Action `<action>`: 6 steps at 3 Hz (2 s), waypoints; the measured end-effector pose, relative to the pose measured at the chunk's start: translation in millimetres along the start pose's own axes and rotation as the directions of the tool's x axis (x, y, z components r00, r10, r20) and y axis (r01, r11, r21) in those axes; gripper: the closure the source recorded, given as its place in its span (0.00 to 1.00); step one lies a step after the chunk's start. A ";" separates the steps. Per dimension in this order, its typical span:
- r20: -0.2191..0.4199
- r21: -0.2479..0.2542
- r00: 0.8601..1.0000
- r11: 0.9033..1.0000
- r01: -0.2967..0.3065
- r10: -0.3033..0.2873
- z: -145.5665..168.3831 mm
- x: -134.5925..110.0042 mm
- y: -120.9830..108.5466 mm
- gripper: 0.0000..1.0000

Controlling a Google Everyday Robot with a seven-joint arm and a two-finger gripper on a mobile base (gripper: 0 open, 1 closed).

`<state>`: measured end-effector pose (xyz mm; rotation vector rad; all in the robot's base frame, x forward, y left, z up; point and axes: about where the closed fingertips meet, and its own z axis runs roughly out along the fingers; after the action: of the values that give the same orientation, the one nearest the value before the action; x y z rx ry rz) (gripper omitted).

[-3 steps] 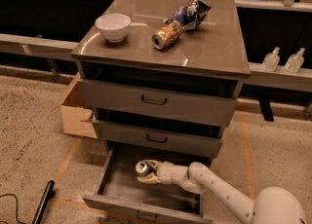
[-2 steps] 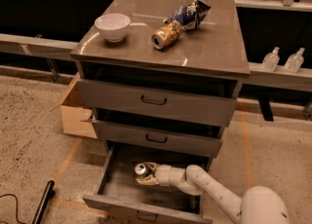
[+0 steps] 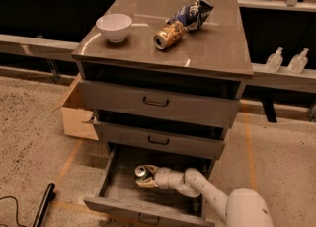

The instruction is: Place green can into bottom drawer

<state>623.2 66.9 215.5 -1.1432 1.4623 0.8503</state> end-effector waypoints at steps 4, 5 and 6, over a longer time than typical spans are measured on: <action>0.016 -0.008 0.998 0.998 -0.063 0.063 29.7 29.0 -4.3 0.38; 0.013 -0.001 0.997 0.997 -0.071 0.071 34.4 32.3 -4.1 0.14; 0.011 0.007 0.997 0.997 -0.071 0.071 37.0 32.6 -2.4 0.12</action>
Offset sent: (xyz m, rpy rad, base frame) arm 0.0156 0.0128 -0.0333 0.0492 0.0591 0.0069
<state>636.7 93.8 176.3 -1.0854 1.5034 0.8981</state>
